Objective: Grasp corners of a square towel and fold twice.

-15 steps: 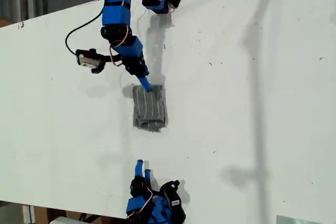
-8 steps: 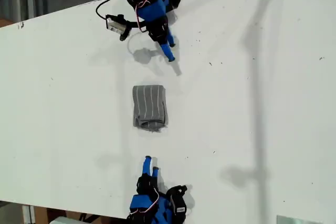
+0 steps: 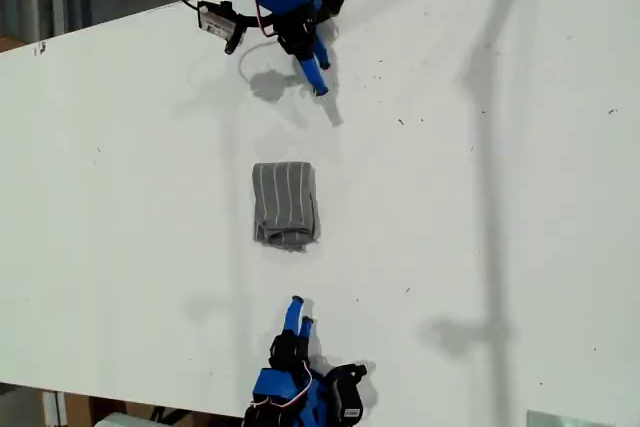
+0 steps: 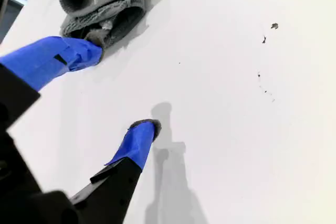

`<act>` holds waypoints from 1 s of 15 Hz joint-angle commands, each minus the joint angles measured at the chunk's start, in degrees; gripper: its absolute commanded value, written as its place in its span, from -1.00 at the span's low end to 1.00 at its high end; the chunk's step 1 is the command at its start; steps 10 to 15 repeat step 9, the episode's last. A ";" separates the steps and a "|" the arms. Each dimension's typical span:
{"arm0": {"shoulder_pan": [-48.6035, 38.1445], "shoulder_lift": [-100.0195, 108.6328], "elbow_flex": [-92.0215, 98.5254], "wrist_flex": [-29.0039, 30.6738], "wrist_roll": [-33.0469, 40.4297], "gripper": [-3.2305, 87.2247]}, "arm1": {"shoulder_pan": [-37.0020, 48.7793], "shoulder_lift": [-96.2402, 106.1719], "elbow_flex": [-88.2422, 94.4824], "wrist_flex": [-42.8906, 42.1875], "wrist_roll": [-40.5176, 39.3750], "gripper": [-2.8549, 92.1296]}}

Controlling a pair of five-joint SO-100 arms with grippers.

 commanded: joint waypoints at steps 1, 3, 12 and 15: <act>0.35 0.35 0.26 -0.53 0.70 -0.35 | -0.79 0.26 -2.37 2.37 -8.35 -0.35; 0.44 0.35 0.53 -1.05 24.52 -0.39 | -1.05 0.26 -2.20 2.02 -8.96 -0.36; 0.26 0.35 0.53 -1.05 23.91 -0.51 | -0.62 0.26 -2.20 2.02 -8.88 -0.37; 0.26 0.35 0.53 -1.05 23.91 -0.51 | -0.62 0.26 -2.20 2.02 -8.88 -0.37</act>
